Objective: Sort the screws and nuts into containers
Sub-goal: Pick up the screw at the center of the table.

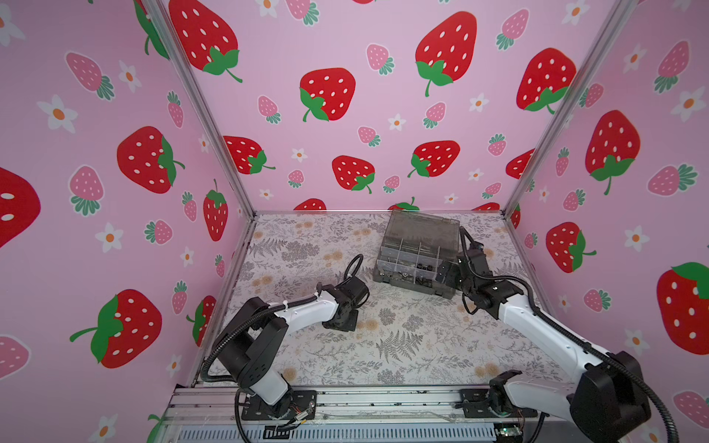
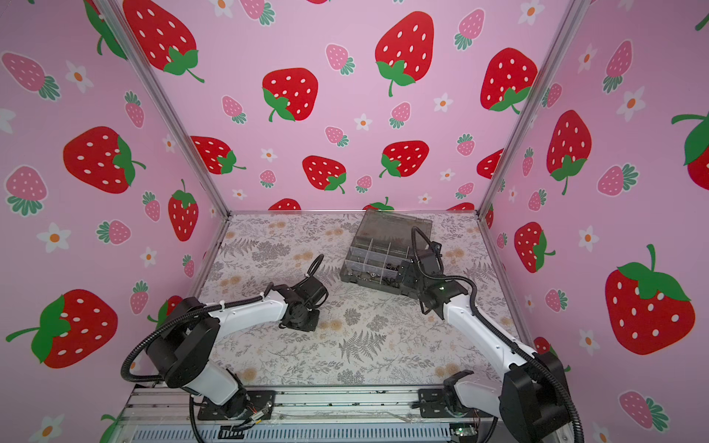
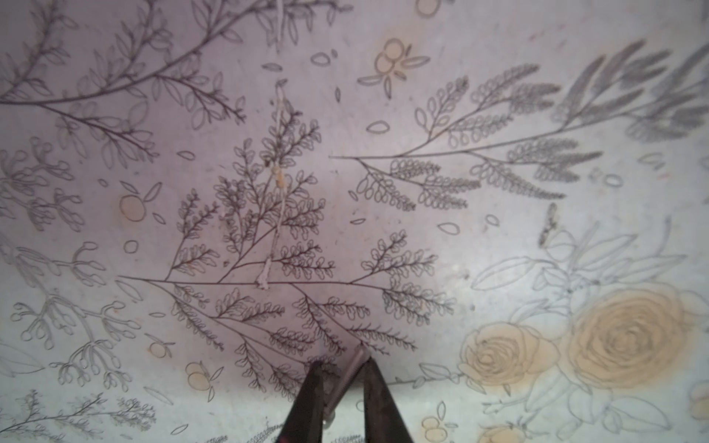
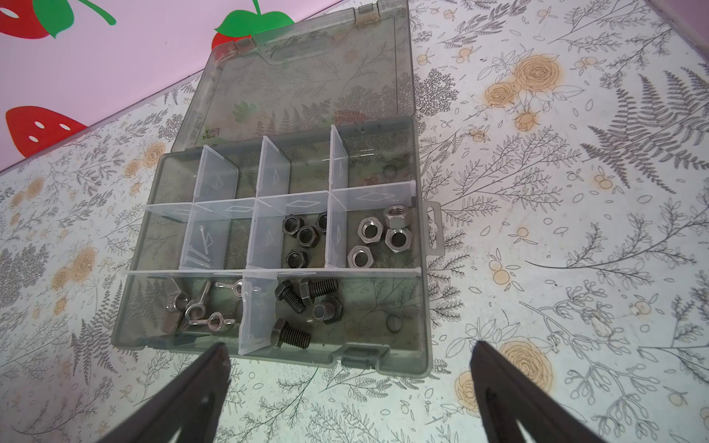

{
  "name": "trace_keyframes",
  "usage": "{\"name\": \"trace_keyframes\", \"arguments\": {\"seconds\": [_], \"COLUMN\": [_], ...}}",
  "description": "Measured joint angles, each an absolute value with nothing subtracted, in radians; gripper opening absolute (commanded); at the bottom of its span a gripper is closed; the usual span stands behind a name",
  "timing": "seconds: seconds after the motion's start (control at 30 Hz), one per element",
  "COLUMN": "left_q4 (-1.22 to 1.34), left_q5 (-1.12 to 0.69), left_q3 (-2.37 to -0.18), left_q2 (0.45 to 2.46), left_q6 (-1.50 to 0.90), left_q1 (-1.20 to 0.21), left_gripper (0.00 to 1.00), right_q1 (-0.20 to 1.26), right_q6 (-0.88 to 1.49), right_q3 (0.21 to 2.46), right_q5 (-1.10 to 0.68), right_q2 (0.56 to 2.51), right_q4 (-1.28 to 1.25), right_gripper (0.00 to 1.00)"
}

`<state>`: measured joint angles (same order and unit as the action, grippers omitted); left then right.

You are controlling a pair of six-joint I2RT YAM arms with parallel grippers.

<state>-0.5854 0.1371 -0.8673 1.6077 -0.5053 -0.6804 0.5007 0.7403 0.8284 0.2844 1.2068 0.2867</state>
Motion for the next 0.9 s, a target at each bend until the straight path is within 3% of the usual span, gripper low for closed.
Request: {"name": "trace_keyframes", "arguments": {"seconds": [0.3,0.43,0.9], "left_q4": [-0.578,-0.579,-0.582], "left_q5": [0.119,0.119,0.118], "left_q3": [-0.853,-0.853,-0.853], "left_q2": [1.595,1.595,1.593], "left_q6": [-0.538,-0.55,-0.554], "left_q1": [-0.666,-0.665,-0.664], "left_gripper": [0.1,0.0,0.0], "right_q1": [0.501,0.501,0.501], "right_q6": [0.74,0.74,0.74], "right_q3": [0.828,0.828,0.828], "right_q5": [0.284,0.284,0.284], "right_q2": [1.207,1.207,1.224], "right_q4": [0.287,0.287,0.286], "right_gripper": [1.0,1.0,1.0]}}
